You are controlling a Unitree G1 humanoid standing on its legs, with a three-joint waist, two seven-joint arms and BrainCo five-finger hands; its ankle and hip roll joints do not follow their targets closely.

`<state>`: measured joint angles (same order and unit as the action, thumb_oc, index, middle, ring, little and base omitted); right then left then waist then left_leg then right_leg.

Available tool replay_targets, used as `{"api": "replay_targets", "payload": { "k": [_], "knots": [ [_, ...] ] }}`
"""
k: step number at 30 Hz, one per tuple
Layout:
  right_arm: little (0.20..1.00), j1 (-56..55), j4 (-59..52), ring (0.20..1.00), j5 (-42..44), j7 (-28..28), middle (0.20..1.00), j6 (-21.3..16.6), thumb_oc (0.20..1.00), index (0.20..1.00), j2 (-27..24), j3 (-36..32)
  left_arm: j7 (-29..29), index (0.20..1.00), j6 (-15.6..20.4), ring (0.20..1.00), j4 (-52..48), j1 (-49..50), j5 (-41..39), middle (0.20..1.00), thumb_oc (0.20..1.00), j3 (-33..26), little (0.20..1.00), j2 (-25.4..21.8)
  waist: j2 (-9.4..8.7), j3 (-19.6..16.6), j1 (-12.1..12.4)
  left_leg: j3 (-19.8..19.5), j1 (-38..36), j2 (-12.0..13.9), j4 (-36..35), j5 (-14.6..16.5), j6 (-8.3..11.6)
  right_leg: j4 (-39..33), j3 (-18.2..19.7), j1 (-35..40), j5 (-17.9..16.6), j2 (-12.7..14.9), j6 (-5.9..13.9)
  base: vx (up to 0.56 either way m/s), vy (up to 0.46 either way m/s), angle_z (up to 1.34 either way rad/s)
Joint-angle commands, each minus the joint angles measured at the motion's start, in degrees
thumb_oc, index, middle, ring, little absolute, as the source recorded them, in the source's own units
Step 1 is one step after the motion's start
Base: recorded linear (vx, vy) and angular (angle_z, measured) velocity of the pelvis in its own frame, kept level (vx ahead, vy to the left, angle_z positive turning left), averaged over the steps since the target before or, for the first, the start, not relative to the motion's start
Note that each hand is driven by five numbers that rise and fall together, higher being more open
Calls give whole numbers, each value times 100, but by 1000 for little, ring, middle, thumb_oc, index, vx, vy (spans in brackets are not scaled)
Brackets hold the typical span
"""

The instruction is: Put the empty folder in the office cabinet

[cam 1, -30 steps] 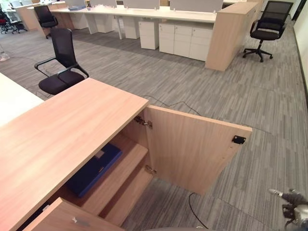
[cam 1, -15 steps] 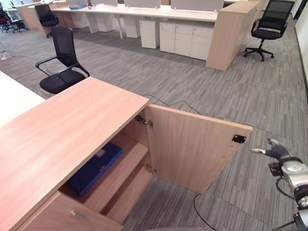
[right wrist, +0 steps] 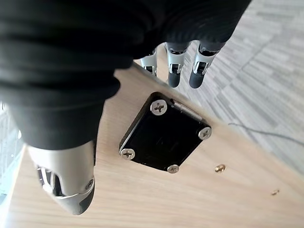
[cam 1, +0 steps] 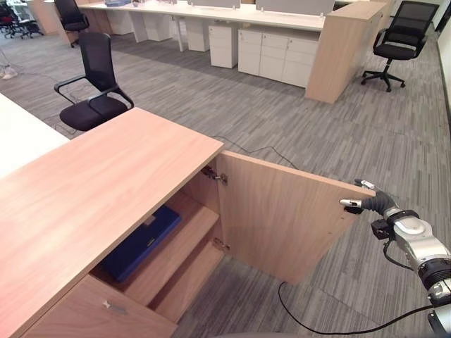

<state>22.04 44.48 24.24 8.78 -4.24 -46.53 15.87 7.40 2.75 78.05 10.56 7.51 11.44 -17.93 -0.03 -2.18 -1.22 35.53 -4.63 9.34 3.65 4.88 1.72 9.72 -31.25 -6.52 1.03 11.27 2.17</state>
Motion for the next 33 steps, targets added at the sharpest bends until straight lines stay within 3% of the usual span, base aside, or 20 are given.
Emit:
{"api": "replay_targets", "payload": {
  "k": [1, 5, 11, 13, 20, 33],
  "knots": [
    [1000, 798, -261, 1000, 379, 215, 1000, -461, 1000, 1000, 600, 262, -11, 1000, 64, 1000, -87, 110, 206, 1000, 1000, 60, 1000, -164, -360, -138, 242, -308, 467, -370, -301, -421, -20, -650, -224, 580, -224, 72, 356, 0, 0, 0],
    [1000, 1018, -558, 1000, 667, 460, 1000, -314, 1000, 1000, 867, 666, -87, 1000, -12, 1000, -64, 97, 216, 1000, 1000, 126, 1000, -48, -417, -111, 317, -327, 499, -358, -295, -445, -8, -647, -234, 560, -237, 68, 335, -8, -2, 3],
    [1000, 619, -2045, 1000, 1293, 1265, 1000, -14, 1000, 1000, 1154, 1600, -24, 1000, -12, 1000, -99, 42, 320, 1000, 1000, 14, 1000, -40, -449, -81, 310, -313, 500, -344, -307, -463, 14, -639, -242, 536, -243, 57, 322, -6, 1, -4],
    [1000, 410, -2806, 1000, 1551, 1632, 1000, 151, 1000, 1000, 1375, 2232, -1, 1000, 9, 1000, -135, -18, 456, 1000, 1000, -56, 1000, -61, -469, -69, 345, -317, 520, -330, -311, -483, 26, -654, -261, 530, -257, 55, 319, -6, 6, -13],
    [1000, 291, -2922, 1000, 1594, 1575, 1000, 133, 1000, 1000, 2022, 2632, -75, 1000, 21, 1000, -176, -11, 489, 1000, 1000, -135, 1000, -4, -530, -54, 435, -338, 573, -303, -331, -531, 42, -688, -275, 503, -279, 27, 304, -5, 2, -25],
    [1000, 4, -2948, 1000, 1587, 1673, 1000, 259, 1000, 1000, 2421, 2962, -122, 1000, 40, 1000, -235, -56, 459, 1000, 1000, -193, 1000, -56, -555, -19, 472, -371, 633, -312, -398, -600, 68, -735, -302, 479, -314, -2, 296, -6, 4, 20]
  ]
}}
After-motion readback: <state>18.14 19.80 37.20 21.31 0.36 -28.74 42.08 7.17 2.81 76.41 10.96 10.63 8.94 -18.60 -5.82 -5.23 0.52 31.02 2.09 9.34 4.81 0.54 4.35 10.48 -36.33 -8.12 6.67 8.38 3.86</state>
